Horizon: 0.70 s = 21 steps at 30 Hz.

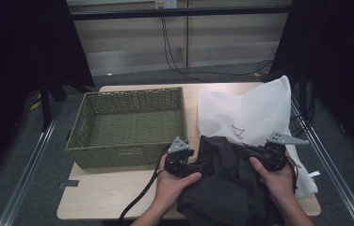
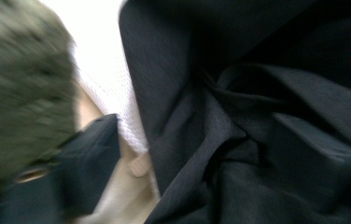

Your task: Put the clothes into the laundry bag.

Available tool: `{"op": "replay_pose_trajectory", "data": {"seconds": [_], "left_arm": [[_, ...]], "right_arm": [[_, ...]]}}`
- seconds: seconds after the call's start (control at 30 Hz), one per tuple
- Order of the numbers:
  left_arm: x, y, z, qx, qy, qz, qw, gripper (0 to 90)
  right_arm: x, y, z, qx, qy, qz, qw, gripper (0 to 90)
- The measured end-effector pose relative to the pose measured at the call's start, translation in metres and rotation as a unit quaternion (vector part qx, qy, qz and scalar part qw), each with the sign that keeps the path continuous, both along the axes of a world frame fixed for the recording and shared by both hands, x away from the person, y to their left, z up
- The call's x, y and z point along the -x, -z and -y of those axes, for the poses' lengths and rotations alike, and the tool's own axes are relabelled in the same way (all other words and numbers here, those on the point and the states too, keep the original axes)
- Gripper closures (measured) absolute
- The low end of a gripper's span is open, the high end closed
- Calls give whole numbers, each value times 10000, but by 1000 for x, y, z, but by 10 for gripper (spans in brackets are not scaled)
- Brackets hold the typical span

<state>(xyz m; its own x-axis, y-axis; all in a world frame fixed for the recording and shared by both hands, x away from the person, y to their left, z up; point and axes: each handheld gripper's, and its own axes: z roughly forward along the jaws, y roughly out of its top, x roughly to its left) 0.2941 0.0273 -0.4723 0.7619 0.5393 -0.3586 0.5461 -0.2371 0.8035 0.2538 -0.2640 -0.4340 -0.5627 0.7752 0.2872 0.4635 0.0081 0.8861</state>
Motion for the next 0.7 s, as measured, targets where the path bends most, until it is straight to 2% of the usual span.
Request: {"op": "replay_pose_trajectory", "data": {"seconds": [0.07,0.1,0.13,0.17,0.2,0.23,0.27,0.3,0.33,0.4,0.43,0.47,0.5,0.53,0.57,0.6,0.63,0.67,0.7], "left_arm": [[-1,1,8,27,313,-76,9995,158],[1,0,11,-12,448,39,9990,177],[3,-2,14,73,661,175,9976,244],[6,-4,16,107,888,318,9955,530],[12,-7,18,-14,979,595,9934,530],[19,-9,22,-104,987,928,9907,661],[24,-11,23,-142,1051,1163,9875,795],[29,-13,25,-167,1184,1346,9837,876],[31,-14,26,-173,1267,1401,9818,876],[34,-14,31,-78,1680,1460,9749,879],[35,-15,33,-159,1750,1497,9730,873],[34,-15,35,-205,1774,1501,9724,860],[32,-15,37,-167,1772,1396,9741,860],[27,-16,38,-107,1774,1269,9759,818],[23,-15,40,35,1695,1135,9790,775],[20,-15,42,-73,1555,1124,9814,856],[12,-13,47,-416,1231,1146,9849,887],[8,-10,50,-602,1088,1141,9857,894],[8,-10,50,-602,1088,1141,9857,897]], "right_arm": [[0,2,-1,-12,-14,-19,10000,883],[0,2,-2,-12,-25,-32,10000,883],[0,3,-2,11,-43,-29,10000,883],[-1,4,-4,-3,-68,-34,10000,883],[-1,4,-4,-3,-68,-34,10000,883],[-1,4,-4,0,-72,-39,10000,883],[-1,4,-5,-12,-67,-49,10000,883],[-1,4,-5,-5,-87,-35,10000,883],[-1,4,-6,4,-92,-21,10000,883],[-1,4,-6,-24,-89,-28,10000,883],[-2,3,-7,-57,-90,-55,9999,883],[-2,3,-7,-87,-101,-45,9999,884],[-2,3,-7,-87,-101,-45,9999,884],[-3,3,-9,-122,-117,-53,9998,884],[-3,4,-11,-129,-152,-59,9998,884],[-2,4,-17,-146,-235,-85,9996,884],[-1,4,-20,-150,-309,-97,9994,884],[-1,3,-22,-177,-381,-98,9991,884],[-1,3,-22,-177,-381,-98,9991,884]]}}
